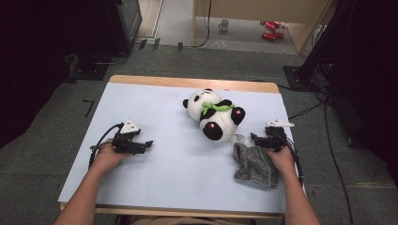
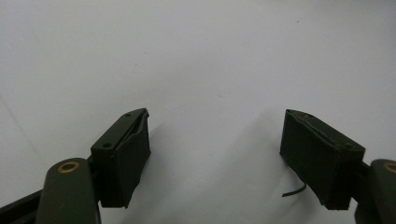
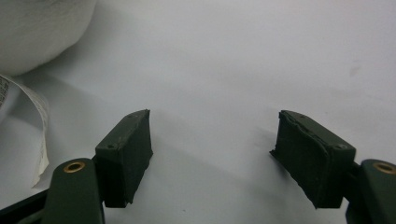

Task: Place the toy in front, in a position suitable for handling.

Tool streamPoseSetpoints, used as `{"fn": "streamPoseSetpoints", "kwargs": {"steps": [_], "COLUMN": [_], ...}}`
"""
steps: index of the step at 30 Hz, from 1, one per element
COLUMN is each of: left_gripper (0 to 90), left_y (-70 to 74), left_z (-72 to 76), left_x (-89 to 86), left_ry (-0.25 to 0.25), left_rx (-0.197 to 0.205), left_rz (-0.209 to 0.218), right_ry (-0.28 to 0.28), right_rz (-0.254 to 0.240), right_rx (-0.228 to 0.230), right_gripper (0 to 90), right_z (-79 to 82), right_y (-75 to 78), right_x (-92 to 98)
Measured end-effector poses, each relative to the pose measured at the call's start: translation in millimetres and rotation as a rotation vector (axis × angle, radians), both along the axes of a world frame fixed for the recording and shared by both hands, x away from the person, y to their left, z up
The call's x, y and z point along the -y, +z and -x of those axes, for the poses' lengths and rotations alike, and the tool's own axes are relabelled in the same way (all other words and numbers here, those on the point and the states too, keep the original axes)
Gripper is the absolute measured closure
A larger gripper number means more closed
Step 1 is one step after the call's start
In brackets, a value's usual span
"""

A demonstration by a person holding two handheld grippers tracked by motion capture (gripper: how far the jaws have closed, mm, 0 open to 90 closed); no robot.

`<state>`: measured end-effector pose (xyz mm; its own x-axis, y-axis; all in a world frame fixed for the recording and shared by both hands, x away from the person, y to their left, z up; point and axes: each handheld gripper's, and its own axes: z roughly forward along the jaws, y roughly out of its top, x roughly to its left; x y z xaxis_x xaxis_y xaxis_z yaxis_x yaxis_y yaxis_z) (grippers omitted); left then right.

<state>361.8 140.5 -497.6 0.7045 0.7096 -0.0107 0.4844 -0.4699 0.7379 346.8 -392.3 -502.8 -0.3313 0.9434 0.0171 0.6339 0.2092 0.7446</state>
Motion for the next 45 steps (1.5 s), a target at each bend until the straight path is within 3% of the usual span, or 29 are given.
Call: {"fn": "streamPoseSetpoints", "kwargs": {"steps": [26, 30, 33, 36, 40, 45], "left_gripper": [24.1, 39.7, 39.8, 41.2, 40.1, 38.2], "left_y": [0.5, 2.7, 5.5, 9.7, 9.6, 6.9], "left_z": [-0.1, -1.1, -4.6, -4.0, -4.3, -4.6], "left_x": [0.1, -1.8, -2.3, -0.8, -1.6, -1.2], "left_ry": [0.001, 0.007, -0.018, -0.032, -0.029, -0.039], "left_rx": [0.001, -0.002, -0.029, -0.019, -0.019, -0.033], "left_rz": [-0.004, 0.015, 0.035, 0.054, 0.037, 0.019], "right_ry": [0.000, -0.012, -0.008, -0.009, -0.013, -0.027], "right_rz": [-0.002, -0.003, 0.003, 0.003, 0.002, -0.039], "right_rx": [-0.018, -0.025, -0.023, -0.023, -0.012, 0.010], "right_gripper": [30.3, 32.9, 33.3, 35.9, 37.0, 40.2], "right_z": [-2.0, -2.3, -2.3, -2.3, -1.1, -0.1], "right_y": [2.5, 3.8, 4.0, 4.3, 8.1, 19.9], "right_x": [1.3, 3.0, 3.0, 3.1, 2.8, 4.3]}}
